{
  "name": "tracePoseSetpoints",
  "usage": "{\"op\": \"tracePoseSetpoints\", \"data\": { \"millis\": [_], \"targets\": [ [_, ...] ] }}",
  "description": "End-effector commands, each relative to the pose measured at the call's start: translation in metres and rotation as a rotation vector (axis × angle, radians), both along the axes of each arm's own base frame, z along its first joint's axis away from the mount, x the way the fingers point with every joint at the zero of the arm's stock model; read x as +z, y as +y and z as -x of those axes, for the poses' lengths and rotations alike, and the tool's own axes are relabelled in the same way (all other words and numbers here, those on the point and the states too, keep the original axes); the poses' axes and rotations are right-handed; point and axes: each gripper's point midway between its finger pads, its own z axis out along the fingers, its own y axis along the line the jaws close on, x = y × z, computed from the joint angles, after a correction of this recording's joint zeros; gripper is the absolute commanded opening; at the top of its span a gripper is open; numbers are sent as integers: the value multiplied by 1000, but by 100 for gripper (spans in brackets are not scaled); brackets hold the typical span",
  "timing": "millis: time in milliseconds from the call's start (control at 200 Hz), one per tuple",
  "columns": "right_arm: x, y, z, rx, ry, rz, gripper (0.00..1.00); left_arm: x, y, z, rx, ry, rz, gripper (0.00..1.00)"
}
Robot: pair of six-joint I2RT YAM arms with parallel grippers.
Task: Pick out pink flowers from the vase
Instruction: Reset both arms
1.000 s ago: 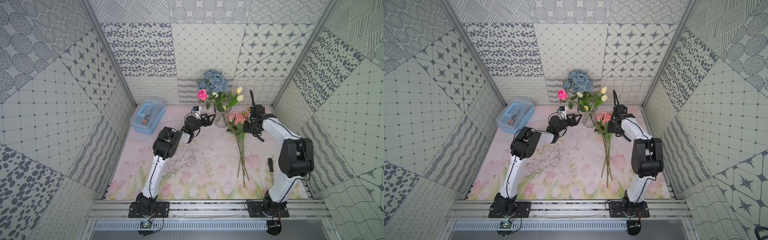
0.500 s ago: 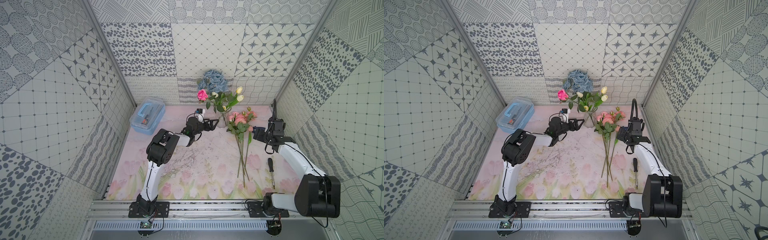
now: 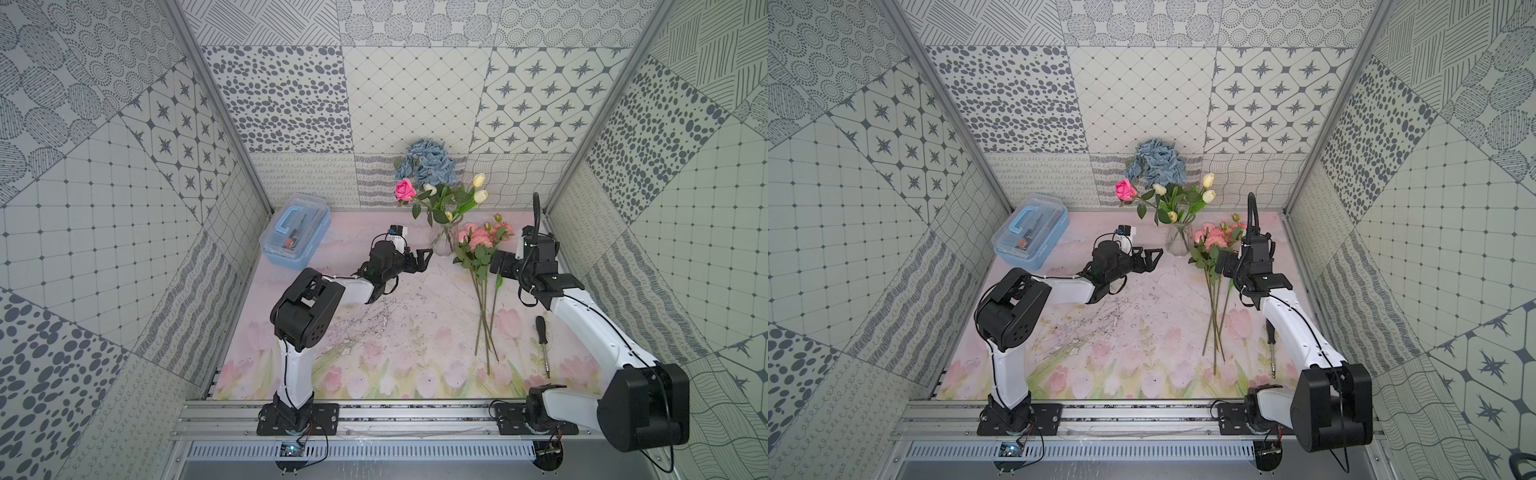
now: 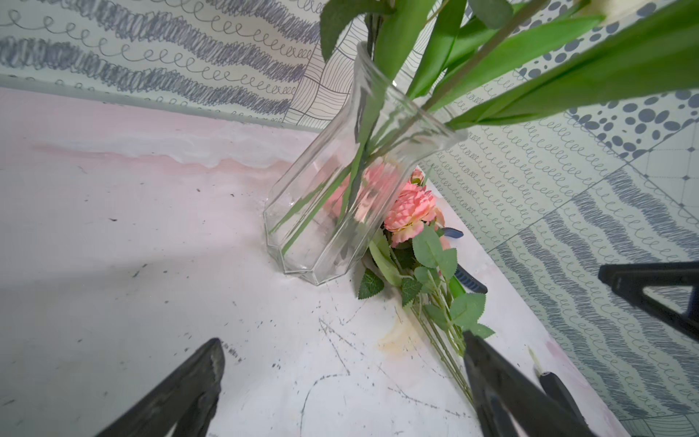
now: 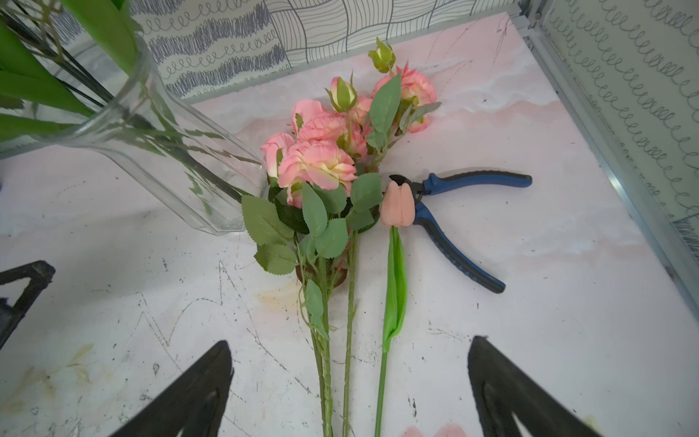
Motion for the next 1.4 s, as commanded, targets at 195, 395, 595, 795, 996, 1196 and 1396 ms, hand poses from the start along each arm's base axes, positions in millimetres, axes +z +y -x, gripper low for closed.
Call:
{"op": "tracePoseSetpoints", "data": {
  "millis": [195,395,595,795,996,1196,1396],
  "targets": [
    [16,24,-30,26,-49,-122,98,16,91,38,148,-44,-328,99],
    [14,33,-31,30,-62,-63,98,27,141,77,252,-39,-412,99],
    [25,-3,-17,-47,-230,153,98,48,229,88,584,-44,-472,99],
    [-10,-12,-8,-29,-255,279,98,39,293,81,698,-2,-620,99],
    [-47,-21,4,-72,-355,298,98,-6,349,81,808,60,-671,99],
    [-44,-10,-3,7,-451,345,98,-32,355,65,790,34,-591,99],
    [-65,-19,-5,-2,-471,287,98,-39,356,54,766,-42,-548,99]
  ]
}}
